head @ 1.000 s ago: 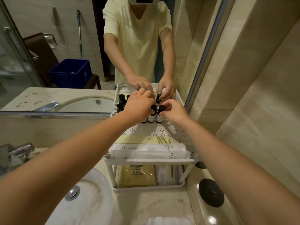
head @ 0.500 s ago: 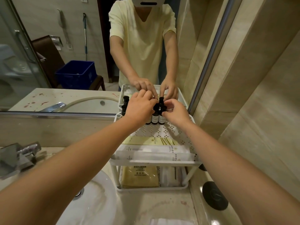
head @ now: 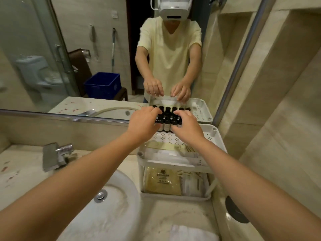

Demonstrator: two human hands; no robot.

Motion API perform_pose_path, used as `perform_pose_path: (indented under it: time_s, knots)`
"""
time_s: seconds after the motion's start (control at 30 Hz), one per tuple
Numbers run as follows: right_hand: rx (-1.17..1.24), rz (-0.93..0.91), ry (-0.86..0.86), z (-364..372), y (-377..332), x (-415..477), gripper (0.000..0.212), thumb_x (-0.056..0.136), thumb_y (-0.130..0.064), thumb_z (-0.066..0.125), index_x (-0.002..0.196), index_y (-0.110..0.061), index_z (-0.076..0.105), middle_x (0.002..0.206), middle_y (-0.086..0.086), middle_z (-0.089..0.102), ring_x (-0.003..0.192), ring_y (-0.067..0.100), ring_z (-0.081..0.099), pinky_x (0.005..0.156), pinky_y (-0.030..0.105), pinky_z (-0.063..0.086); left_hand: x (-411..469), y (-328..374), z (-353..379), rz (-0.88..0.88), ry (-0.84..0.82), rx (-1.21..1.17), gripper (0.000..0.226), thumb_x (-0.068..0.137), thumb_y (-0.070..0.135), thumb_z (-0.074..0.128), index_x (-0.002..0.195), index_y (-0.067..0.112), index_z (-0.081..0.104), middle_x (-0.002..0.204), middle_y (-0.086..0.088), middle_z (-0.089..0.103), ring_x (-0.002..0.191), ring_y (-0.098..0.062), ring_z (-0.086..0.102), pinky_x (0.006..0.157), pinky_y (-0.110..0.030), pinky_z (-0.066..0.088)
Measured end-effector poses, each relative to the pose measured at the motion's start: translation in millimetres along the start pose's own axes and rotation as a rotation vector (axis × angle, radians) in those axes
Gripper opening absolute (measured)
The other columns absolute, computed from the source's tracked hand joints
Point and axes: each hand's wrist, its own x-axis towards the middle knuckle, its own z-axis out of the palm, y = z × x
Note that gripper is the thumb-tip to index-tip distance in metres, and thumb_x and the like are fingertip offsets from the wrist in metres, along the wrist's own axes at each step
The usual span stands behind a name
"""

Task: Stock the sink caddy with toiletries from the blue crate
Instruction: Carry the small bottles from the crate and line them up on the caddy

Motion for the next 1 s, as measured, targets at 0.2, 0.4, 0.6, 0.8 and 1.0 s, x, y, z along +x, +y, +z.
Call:
perform_pose_path:
  time_s: [0.2,0.4,0.6,0.8,1.0]
  knots:
    - [-0.097,-0.178,-0.131,27.3,-56.2,-14.4,0.057,0.087,-0.026,0.059,0.142,-0.023,0.044,0.143,-0.001,0.041,0.133,0.021,0.037,0.098,0.039,0.043,-54.6,-47.1,-30.3,-0.131,-0.011,0.059,0.05,0.086,0.047,0.065,0.128,0.022,0.053,0.123,0.004,0.059,0.11,-0.015,0.056,0.087,-0.035,0.051]
    - [-0.133,-0.346,-0.234,73.1,-126.2,-34.7,0.064,0.084,-0.033,0.063,0.144,-0.021,0.043,0.144,0.002,0.042,0.133,0.022,0.038,0.106,0.041,0.04,-129.7,-93.1,-63.6,-0.317,-0.033,0.125,0.057,0.085,0.049,0.065,0.132,0.021,0.049,0.126,0.001,0.054,0.113,-0.017,0.054,0.085,-0.033,0.047]
    - [-0.091,-0.481,-0.368,123.8,-199.9,-74.7,0.062,0.081,-0.035,0.066,0.14,-0.026,0.046,0.141,0.0,0.044,0.132,0.023,0.04,0.104,0.042,0.041,-215.7,-134.6,-97.9,-0.568,-0.127,0.224,0.057,0.087,0.051,0.062,0.132,0.02,0.047,0.125,-0.002,0.05,0.112,-0.024,0.054,0.082,-0.038,0.044]
    - [-0.145,-0.624,-0.494,164.8,-262.0,-132.4,0.059,0.082,-0.034,0.063,0.139,-0.024,0.046,0.138,0.004,0.046,0.129,0.026,0.043,0.098,0.038,0.04,-311.9,-158.7,-129.5,-0.757,-0.18,0.264,0.056,0.089,0.05,0.059,0.134,0.022,0.043,0.13,-0.001,0.048,0.117,-0.024,0.052,0.088,-0.04,0.046]
    - [-0.203,-0.737,-0.581,191.3,-316.4,-210.4,0.063,0.082,-0.033,0.061,0.141,-0.023,0.041,0.14,0.003,0.045,0.129,0.026,0.043,0.096,0.038,0.041,-417.9,-160.9,-163.7,-0.892,-0.21,0.309,0.055,0.091,0.05,0.056,0.136,0.022,0.042,0.133,0.001,0.048,0.117,-0.021,0.052,0.086,-0.037,0.045]
